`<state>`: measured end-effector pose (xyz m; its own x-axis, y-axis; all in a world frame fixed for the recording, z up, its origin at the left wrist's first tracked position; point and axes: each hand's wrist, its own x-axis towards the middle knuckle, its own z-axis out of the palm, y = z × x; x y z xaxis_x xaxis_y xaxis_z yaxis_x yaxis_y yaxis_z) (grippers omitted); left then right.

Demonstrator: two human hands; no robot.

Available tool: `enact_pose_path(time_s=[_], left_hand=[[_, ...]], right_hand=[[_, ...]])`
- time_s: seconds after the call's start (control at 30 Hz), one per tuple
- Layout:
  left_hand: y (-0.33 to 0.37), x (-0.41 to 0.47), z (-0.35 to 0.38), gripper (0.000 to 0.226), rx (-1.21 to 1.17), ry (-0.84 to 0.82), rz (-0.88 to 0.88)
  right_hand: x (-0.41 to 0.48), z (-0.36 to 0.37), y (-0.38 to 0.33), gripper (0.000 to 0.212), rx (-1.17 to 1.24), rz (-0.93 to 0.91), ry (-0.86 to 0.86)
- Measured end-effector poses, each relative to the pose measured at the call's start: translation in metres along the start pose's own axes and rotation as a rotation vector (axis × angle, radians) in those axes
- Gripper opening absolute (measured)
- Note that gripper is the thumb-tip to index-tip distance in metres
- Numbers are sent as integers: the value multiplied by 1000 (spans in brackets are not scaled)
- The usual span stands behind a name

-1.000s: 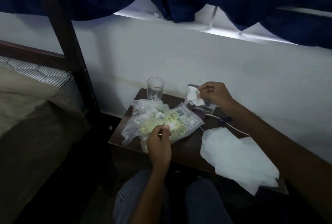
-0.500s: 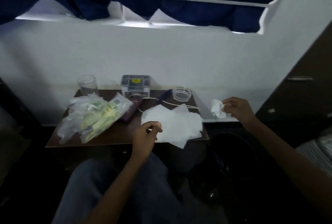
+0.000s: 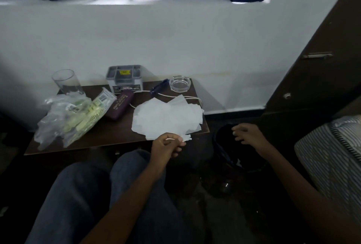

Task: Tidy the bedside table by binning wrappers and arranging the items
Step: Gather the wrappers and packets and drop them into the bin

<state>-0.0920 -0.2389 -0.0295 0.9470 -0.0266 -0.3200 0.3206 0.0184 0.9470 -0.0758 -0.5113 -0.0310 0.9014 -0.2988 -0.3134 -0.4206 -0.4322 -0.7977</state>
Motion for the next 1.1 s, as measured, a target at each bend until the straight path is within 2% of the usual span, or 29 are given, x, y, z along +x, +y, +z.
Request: enact_pose_path(time_s=[0.1,0.17,0.23,0.3,0.4,0.53,0.6,0.63,0.7,0.73,0.77,0.8,0.9,1.0,1.1], left_hand=[[-1,0,0,8,-27,-21,-38],[-2,0,0,9,-39,-26,-55],[-2,1,1,8,-38,-29,-71],[-2,1,1,9,-50,-31,-98],[-1,1,0,18,-85,-70,-128],[-3,1,0,22,-62,-121,-112],[-4,3,0,20,-55,-97,-109],[-5,4,0,19,-41,-87,-107],[-7,6,2,18,13,-74,-95],[-8,7,3,18,56,-71,-79],[-10,7,4,19,101,-67,-58],[-11,7,6,20,145,-62,-37],[-11,6,9,21,199,-25,26],[-2,8,2,20,116,40,47],[17,11,-19,22,67,73,89]], right_hand=[[-25,29,-32,14,42,-105,-280],[-41,52,-49,21,68,-184,-420],[-50,73,-59,25,100,-240,-483],[-52,90,-61,18,118,-306,-468],[-45,97,-57,8,181,-305,-348],[-32,75,-48,7,268,-230,-142],[-20,52,-36,9,297,-223,67],[-13,40,-27,13,285,-239,233],[6,19,-4,11,126,-265,560],[15,10,8,7,-12,-243,641],[22,5,17,11,-140,-174,621],[29,1,27,18,-226,-81,526],[37,1,48,26,-261,137,296],[38,13,47,26,-119,186,283],[33,37,18,21,98,139,161]])
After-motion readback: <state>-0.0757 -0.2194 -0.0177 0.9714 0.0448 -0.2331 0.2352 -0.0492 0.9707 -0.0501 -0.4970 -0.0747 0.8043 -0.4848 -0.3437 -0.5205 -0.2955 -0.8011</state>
